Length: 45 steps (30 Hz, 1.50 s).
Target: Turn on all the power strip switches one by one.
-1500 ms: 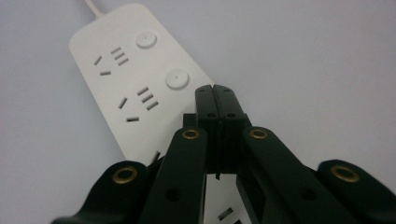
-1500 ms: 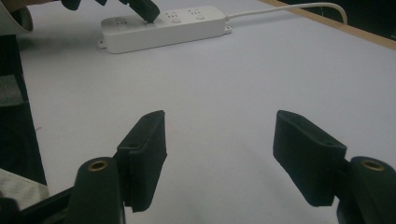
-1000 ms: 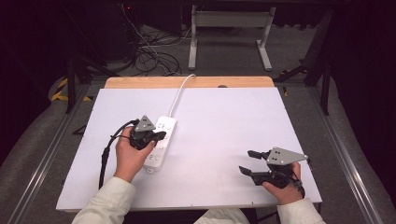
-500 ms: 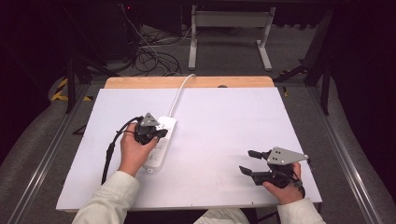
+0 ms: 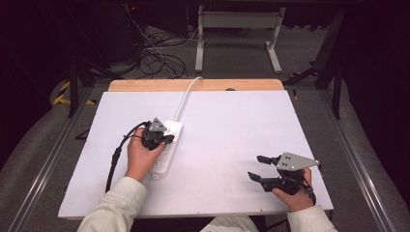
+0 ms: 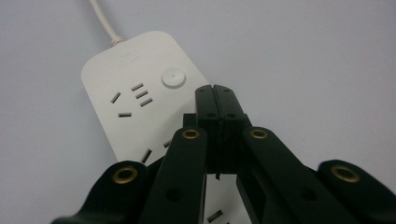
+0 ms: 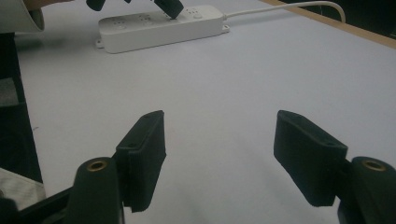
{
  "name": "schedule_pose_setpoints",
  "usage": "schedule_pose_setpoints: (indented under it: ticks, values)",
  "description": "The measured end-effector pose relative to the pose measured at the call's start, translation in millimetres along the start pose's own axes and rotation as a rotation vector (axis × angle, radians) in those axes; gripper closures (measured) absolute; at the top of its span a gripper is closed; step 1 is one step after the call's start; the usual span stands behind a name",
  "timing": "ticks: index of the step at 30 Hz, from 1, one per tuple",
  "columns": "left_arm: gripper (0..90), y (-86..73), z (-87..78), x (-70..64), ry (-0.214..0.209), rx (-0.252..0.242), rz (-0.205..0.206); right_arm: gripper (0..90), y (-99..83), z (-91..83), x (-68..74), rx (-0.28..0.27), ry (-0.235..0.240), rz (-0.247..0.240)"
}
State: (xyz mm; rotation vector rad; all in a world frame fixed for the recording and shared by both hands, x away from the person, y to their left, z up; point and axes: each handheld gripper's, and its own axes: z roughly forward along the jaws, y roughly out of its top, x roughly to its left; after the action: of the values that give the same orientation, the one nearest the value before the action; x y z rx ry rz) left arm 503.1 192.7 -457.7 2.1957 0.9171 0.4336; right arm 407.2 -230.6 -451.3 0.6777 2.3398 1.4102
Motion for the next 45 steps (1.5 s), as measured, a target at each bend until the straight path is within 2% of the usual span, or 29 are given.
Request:
schedule_pose_setpoints:
  ticks: [10,20,25,36,40,45]
  values:
    - [90.0,-0.5,-0.6,-1.2,0.016,0.014,0.011,34.5,-0.1,-0.2,0.0,-0.002,-0.001,-0.001]
    - [90.0,-1.1,-0.2,-1.1,0.014,0.019,0.015,34.4,-0.2,0.1,0.3,-0.003,0.0,-0.003]
    - [90.0,-1.1,0.6,0.3,0.004,0.022,-0.021,34.5,-0.2,0.4,0.4,-0.002,0.001,-0.004]
    - [90.0,-0.1,1.4,-2.8,0.026,0.036,0.004,34.5,0.2,0.2,1.1,-0.001,0.001,-0.008]
    - [90.0,-0.7,2.0,-2.5,0.019,0.034,-0.01,34.4,0.2,0.3,1.4,0.0,0.001,-0.009]
    - [90.0,1.2,2.3,-6.2,0.046,0.052,0.007,34.4,0.2,0.2,1.4,0.0,0.002,-0.009]
